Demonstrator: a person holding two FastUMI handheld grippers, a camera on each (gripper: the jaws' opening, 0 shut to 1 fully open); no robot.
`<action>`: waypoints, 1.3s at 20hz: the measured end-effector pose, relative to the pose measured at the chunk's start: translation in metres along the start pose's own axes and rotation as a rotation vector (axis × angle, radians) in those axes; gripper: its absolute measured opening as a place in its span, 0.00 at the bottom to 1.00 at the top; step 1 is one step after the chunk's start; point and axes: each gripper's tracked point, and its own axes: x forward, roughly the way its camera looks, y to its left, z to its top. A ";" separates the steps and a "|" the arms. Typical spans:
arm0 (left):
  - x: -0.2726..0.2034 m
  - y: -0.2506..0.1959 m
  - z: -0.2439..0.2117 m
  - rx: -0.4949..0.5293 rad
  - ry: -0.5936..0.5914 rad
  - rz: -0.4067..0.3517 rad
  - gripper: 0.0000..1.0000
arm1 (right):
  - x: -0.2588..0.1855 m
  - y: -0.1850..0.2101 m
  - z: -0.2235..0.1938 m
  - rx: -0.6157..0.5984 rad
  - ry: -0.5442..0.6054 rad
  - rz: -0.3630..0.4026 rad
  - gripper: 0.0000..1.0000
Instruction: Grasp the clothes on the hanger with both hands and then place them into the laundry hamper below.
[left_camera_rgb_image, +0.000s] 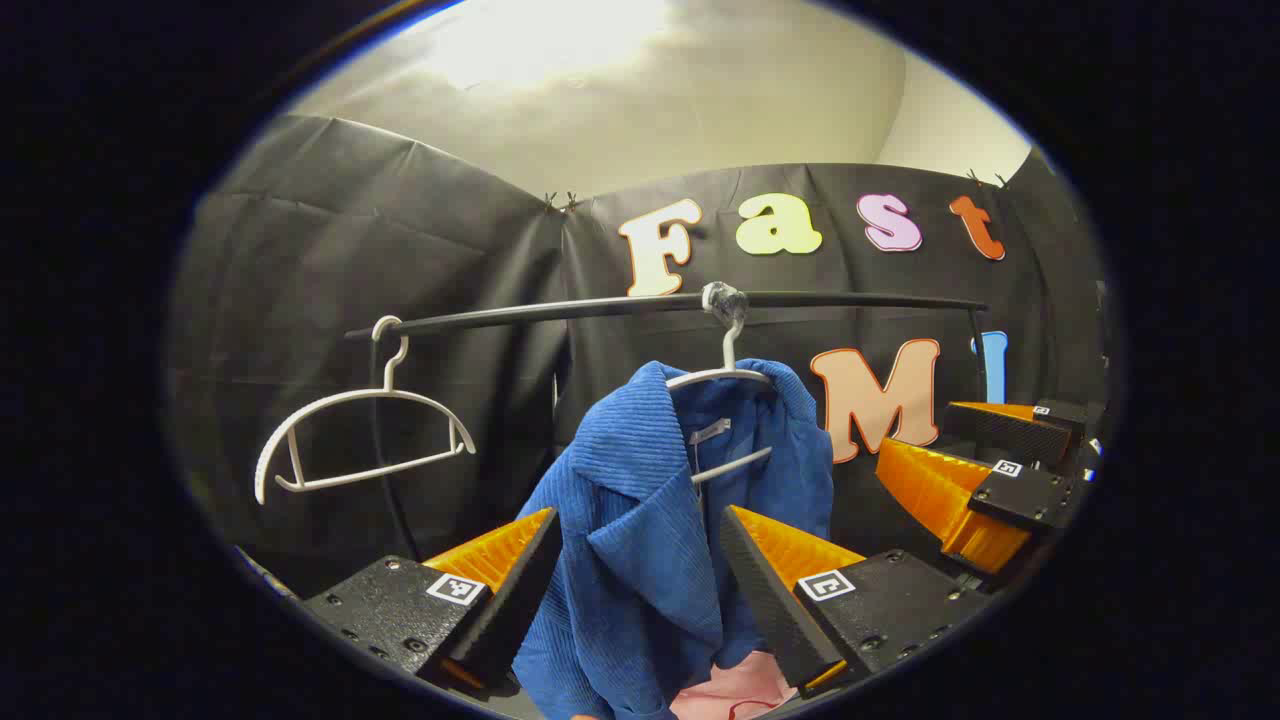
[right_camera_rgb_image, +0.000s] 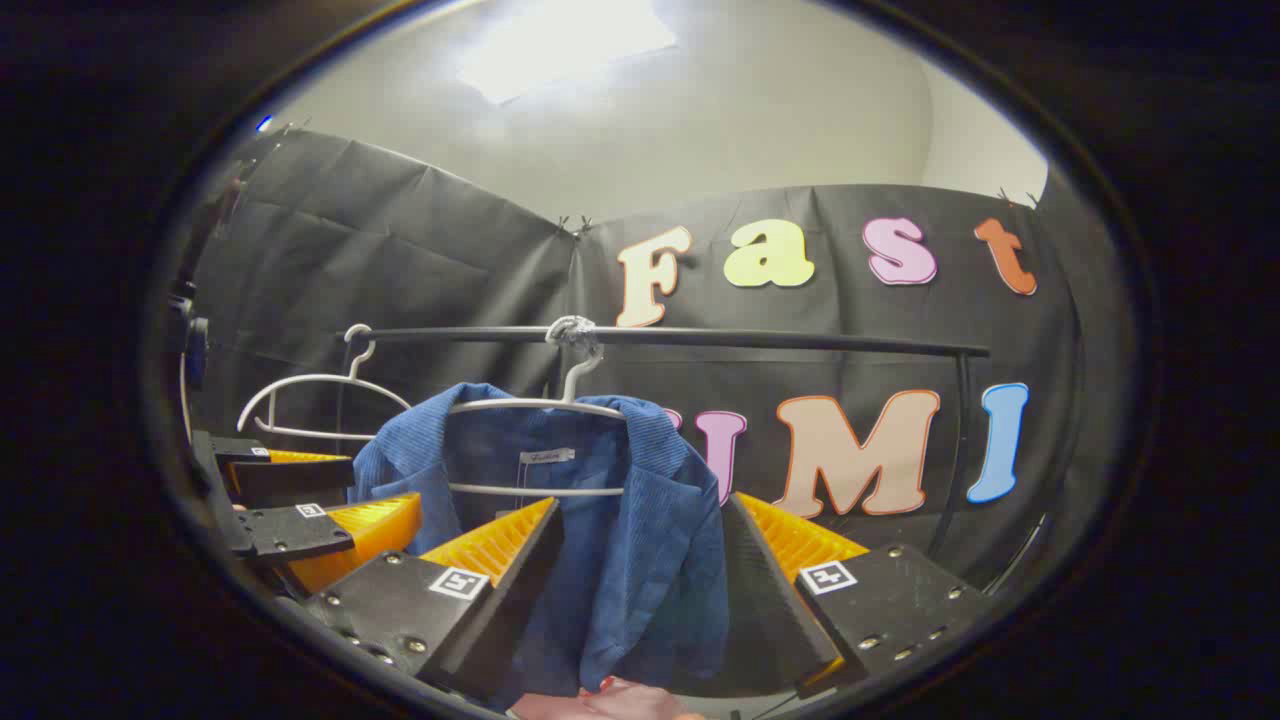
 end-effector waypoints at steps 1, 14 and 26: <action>0.001 0.002 0.002 0.007 -0.004 0.003 0.98 | 0.003 0.001 0.000 0.013 0.004 -0.004 0.95; 0.007 0.006 -0.005 0.049 0.004 -0.012 0.98 | 0.022 -0.014 -0.005 0.021 0.040 -0.070 0.97; 0.010 -0.002 -0.033 0.053 0.065 0.007 0.99 | 0.027 -0.007 -0.014 0.025 0.060 -0.025 0.97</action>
